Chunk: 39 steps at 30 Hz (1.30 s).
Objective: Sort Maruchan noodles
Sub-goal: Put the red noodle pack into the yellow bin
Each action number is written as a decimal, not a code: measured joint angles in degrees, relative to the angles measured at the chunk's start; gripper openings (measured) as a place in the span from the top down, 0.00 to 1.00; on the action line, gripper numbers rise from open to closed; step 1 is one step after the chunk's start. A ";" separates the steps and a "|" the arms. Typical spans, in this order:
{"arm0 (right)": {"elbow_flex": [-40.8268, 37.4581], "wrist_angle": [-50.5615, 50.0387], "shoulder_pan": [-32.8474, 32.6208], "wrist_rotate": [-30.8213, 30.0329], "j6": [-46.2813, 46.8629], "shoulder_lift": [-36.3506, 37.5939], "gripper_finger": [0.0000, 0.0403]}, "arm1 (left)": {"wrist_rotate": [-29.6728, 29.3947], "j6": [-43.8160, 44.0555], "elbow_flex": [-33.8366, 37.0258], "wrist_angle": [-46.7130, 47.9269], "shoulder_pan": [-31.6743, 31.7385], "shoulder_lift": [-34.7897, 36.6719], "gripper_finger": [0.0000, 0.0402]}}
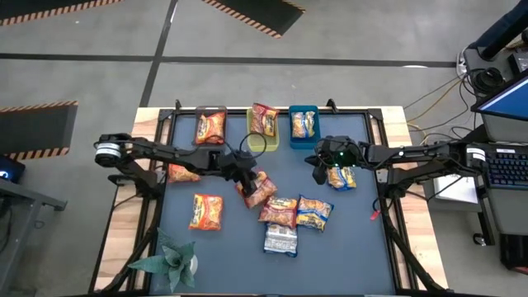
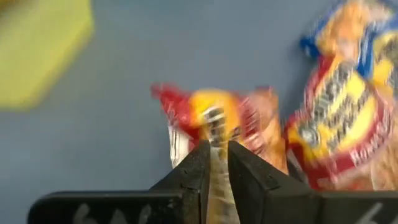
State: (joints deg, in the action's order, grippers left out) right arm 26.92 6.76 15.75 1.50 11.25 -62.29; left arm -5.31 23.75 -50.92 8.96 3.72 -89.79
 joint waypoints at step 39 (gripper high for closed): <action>11.39 11.09 -1.51 7.59 13.21 -21.71 0.97 | 8.84 -12.13 2.10 9.12 -2.15 -0.37 0.91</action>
State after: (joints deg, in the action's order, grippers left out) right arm 38.30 17.84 14.24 9.09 24.46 -84.00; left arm 3.53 11.61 -48.82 18.08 1.56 -90.16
